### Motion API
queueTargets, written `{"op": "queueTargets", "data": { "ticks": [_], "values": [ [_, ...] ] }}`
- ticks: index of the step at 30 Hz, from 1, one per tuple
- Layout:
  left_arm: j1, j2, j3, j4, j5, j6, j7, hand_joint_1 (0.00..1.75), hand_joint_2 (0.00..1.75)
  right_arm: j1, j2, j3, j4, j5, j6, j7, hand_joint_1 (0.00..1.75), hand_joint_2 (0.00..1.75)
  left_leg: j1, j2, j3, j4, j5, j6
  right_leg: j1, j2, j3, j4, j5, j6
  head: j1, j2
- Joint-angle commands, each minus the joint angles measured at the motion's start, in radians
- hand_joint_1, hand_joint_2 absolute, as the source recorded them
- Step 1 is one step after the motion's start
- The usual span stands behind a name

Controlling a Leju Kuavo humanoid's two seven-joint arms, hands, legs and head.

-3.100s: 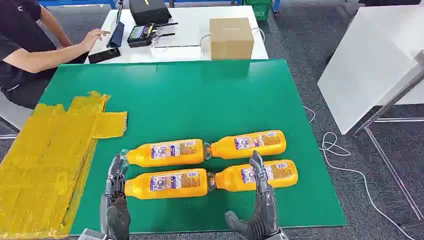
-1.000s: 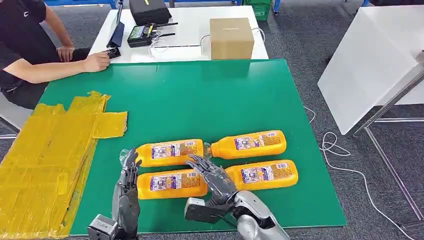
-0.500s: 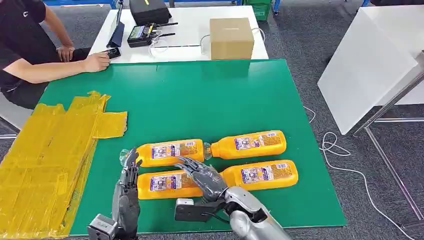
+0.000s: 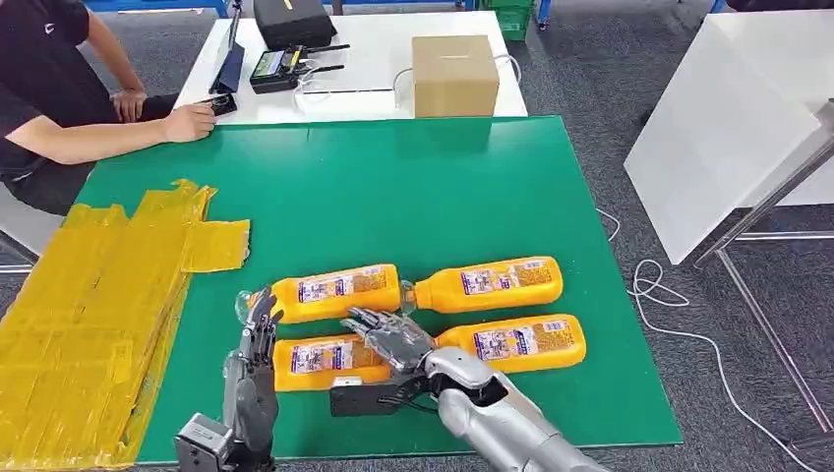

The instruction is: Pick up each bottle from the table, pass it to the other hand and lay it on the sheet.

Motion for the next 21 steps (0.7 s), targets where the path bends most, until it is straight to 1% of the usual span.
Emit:
{"op": "queueTargets", "data": {
  "ticks": [1,2,4,5,9,14,15,17,18,19,21],
  "values": [
    [-0.053,0.039,-0.036,0.090,0.016,-0.001,0.002,0.00,0.00,-0.083,0.046,0.185,0.256,-0.024,0.073,-0.041,1.66,1.75,0.000,0.001,0.004,-0.002,0.000,-0.001,0.001,0.000,0.004,-0.002,0.000,-0.001,0.000,0.000],
    [-0.054,0.038,-0.036,0.090,0.016,-0.001,0.002,0.00,0.00,-0.081,0.047,0.187,0.256,-0.024,0.072,-0.041,1.75,1.75,0.001,0.001,0.005,-0.002,0.000,-0.001,0.001,0.001,0.004,-0.002,0.000,-0.001,0.000,0.000],
    [-0.056,0.040,-0.041,0.091,0.027,-0.001,0.000,0.00,0.00,-0.082,0.052,0.211,0.273,-0.030,0.076,-0.044,1.75,1.75,0.003,0.001,0.009,-0.004,0.001,-0.002,0.004,0.000,0.009,-0.007,0.002,-0.002,0.000,0.000],
    [-0.056,0.040,-0.041,0.091,0.027,-0.001,0.000,0.00,0.00,-0.079,0.052,0.213,0.273,-0.029,0.075,-0.044,1.75,1.75,0.000,0.001,0.007,-0.002,0.000,-0.001,0.001,0.001,0.006,-0.002,0.000,-0.001,0.000,0.000],
    [-0.060,0.045,-0.049,0.092,0.037,0.006,-0.002,0.00,0.00,-0.079,0.058,0.240,0.298,-0.058,0.065,-0.040,1.75,1.75,0.002,0.002,0.012,-0.004,0.001,-0.001,0.002,0.002,0.011,-0.005,0.001,-0.001,0.000,0.000],
    [-0.059,0.045,-0.051,0.092,0.040,0.008,-0.002,0.00,0.00,-0.074,0.055,0.244,0.304,-0.060,0.055,-0.039,1.75,1.75,0.002,0.001,0.014,-0.004,0.001,-0.001,0.002,0.001,0.014,-0.005,0.001,-0.001,0.000,0.000],
    [-0.059,0.045,-0.051,0.092,0.040,0.008,-0.002,0.00,0.00,-0.074,0.055,0.244,0.304,-0.060,0.055,-0.039,1.75,1.75,0.001,0.003,0.015,-0.003,0.000,-0.001,0.001,0.003,0.014,-0.003,0.000,-0.001,0.000,0.000],
    [-0.059,0.045,-0.051,0.092,0.040,0.008,-0.002,0.00,0.00,-0.074,0.055,0.244,0.304,-0.060,0.055,-0.039,1.75,1.75,0.004,0.002,0.015,-0.005,0.002,-0.002,0.004,0.001,0.016,-0.008,0.003,-0.001,0.000,0.000],
    [-0.059,0.045,-0.051,0.092,0.040,0.008,-0.002,0.00,0.00,-0.074,0.055,0.244,0.304,-0.060,0.055,-0.039,1.75,1.75,0.001,0.003,0.018,-0.003,0.000,-0.001,0.002,0.003,0.017,-0.004,0.000,-0.001,0.000,0.000],
    [-0.059,0.045,-0.051,0.092,0.040,0.008,-0.002,0.00,0.00,-0.074,0.055,0.244,0.304,-0.060,0.055,-0.039,1.75,1.75,0.003,0.002,0.018,-0.004,0.001,-0.001,0.003,0.001,0.017,-0.006,0.002,-0.001,0.000,0.000],
    [-0.059,0.045,-0.051,0.092,0.040,0.008,-0.002,0.00,0.00,-0.074,0.055,0.244,0.304,-0.060,0.055,-0.039,1.75,1.75,0.001,0.003,0.018,-0.003,0.000,-0.001,0.002,0.003,0.017,-0.003,0.000,-0.001,0.000,0.000]
  ]
}}
